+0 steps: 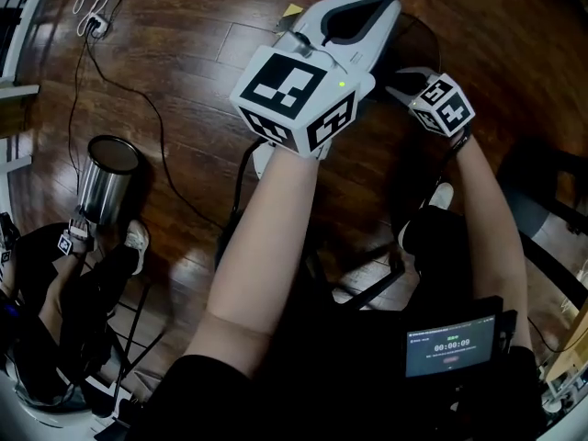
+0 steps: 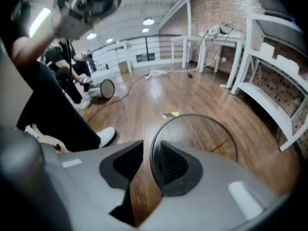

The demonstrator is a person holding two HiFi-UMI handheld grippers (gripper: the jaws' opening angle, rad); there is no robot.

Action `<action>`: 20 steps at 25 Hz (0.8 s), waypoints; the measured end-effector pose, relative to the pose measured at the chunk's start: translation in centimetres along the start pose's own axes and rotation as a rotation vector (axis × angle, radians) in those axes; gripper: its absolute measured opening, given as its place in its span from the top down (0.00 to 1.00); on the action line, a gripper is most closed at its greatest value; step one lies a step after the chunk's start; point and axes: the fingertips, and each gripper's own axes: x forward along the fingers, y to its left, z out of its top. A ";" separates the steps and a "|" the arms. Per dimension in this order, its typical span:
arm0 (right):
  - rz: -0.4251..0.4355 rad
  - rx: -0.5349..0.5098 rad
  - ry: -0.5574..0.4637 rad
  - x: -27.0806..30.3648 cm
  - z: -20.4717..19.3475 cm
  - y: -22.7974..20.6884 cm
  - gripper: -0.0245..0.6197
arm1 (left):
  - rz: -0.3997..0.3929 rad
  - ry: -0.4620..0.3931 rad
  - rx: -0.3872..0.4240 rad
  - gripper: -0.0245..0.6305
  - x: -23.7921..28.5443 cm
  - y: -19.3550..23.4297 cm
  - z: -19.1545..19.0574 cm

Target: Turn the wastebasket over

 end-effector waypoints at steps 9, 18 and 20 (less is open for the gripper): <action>-0.167 0.252 -0.719 -19.7 11.3 1.4 0.95 | -0.045 0.063 0.063 0.96 0.7 -3.4 -1.8; -0.262 0.184 -0.880 -24.6 11.3 4.4 0.95 | -0.108 0.149 0.129 0.96 0.4 -7.5 -4.6; -0.262 0.172 -0.896 -24.8 11.3 4.4 0.95 | -0.114 0.161 0.137 0.96 0.2 -7.9 -5.1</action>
